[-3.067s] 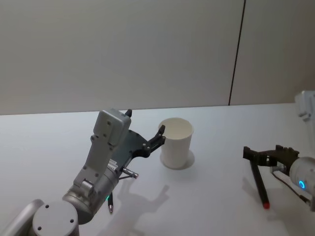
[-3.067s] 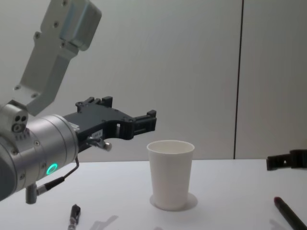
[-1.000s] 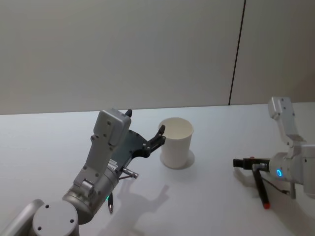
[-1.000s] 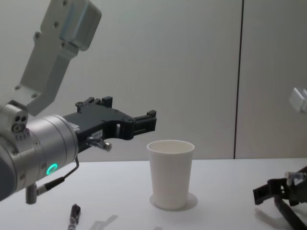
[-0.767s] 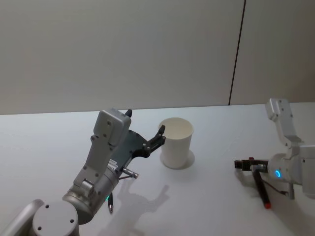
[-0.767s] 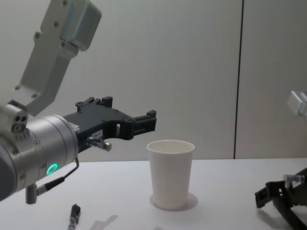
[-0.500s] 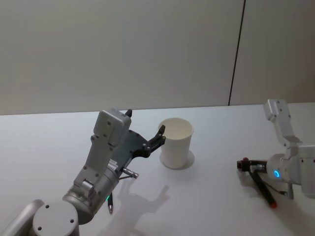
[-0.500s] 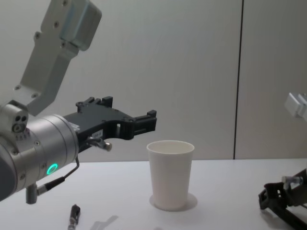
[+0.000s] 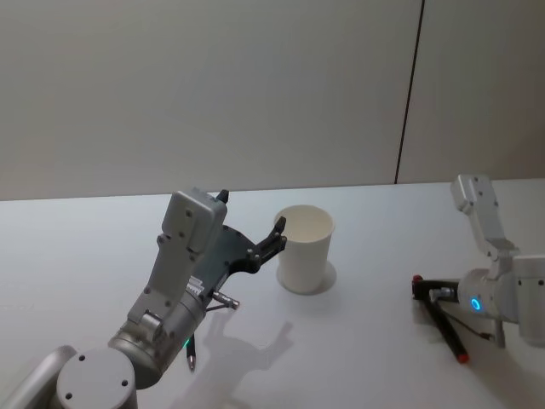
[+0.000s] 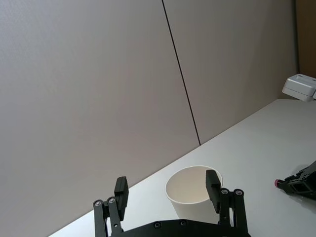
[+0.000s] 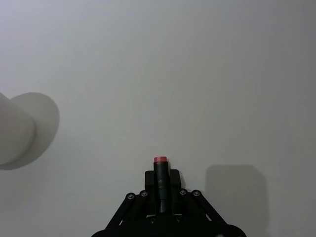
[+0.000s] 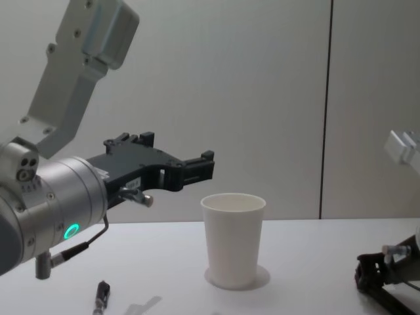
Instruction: Place the pen into the pen holder.
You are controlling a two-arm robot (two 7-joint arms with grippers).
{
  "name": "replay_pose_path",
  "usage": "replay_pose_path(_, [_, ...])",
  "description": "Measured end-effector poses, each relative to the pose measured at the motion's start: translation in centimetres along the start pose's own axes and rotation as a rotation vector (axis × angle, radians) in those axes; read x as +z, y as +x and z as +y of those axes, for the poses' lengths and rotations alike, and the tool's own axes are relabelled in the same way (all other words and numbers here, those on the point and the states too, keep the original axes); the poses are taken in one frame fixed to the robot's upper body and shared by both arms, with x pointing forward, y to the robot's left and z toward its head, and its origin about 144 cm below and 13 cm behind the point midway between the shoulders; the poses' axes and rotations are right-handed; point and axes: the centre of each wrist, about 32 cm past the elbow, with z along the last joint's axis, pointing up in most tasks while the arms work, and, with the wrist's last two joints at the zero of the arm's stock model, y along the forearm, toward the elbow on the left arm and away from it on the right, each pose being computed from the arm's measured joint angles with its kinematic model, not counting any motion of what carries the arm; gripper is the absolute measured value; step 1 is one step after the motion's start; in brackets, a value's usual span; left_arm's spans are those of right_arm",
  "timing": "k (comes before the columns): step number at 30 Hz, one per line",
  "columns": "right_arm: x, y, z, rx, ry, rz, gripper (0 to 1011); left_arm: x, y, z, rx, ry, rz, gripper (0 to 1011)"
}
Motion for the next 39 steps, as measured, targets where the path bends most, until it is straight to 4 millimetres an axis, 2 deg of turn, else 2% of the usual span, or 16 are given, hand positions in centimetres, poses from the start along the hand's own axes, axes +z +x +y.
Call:
replay_pose_path(10, [-0.3,-0.1,-0.5,0.012,0.072,-0.02,163,0.0,0.0,0.0,0.0,0.0,0.0,1000])
replay_pose_path(39, [-1.1,-0.4,-3.7,0.035,0.475,-0.169,163,0.0,0.0,0.0,0.0,0.0,0.0,1000])
